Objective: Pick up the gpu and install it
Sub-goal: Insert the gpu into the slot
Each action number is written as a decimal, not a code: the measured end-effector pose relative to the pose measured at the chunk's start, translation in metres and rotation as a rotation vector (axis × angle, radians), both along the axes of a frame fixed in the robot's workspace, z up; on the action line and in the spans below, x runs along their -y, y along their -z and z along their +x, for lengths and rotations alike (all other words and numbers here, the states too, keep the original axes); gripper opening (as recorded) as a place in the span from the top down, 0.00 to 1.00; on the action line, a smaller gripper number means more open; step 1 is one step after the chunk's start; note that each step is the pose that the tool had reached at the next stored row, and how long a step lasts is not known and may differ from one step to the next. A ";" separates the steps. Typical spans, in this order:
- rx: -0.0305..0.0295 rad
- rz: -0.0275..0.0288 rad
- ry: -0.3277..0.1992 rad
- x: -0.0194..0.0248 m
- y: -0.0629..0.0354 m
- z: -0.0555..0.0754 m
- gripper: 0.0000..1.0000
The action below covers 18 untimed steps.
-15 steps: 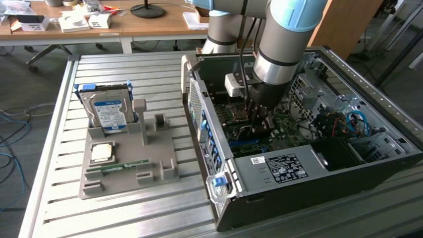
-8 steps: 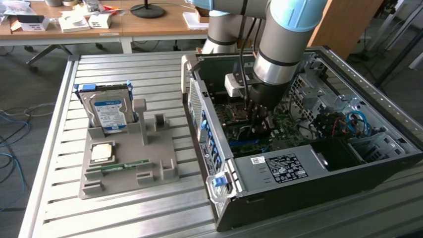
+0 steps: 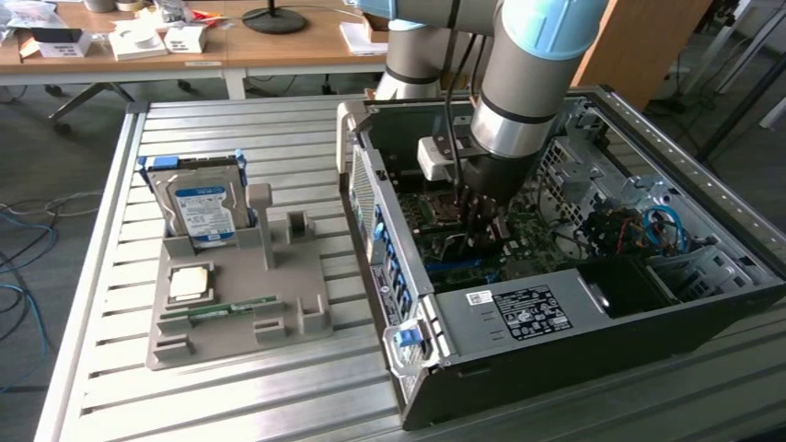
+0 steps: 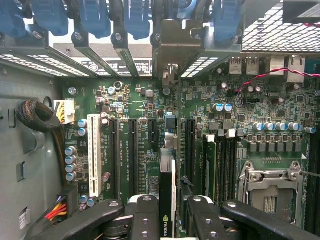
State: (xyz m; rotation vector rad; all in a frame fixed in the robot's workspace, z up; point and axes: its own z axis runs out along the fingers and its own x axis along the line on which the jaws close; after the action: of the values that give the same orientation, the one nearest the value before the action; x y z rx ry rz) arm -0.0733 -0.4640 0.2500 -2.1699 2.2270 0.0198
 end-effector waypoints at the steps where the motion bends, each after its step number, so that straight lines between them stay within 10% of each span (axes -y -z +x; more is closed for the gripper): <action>1: 0.0001 0.0000 0.000 0.0000 0.0000 0.000 0.74; 18: -0.0018 0.0000 0.000 0.0000 0.0000 0.001 0.74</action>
State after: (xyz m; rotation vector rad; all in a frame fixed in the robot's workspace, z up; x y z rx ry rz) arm -0.0719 -0.4640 0.2500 -2.1705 2.2282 0.0218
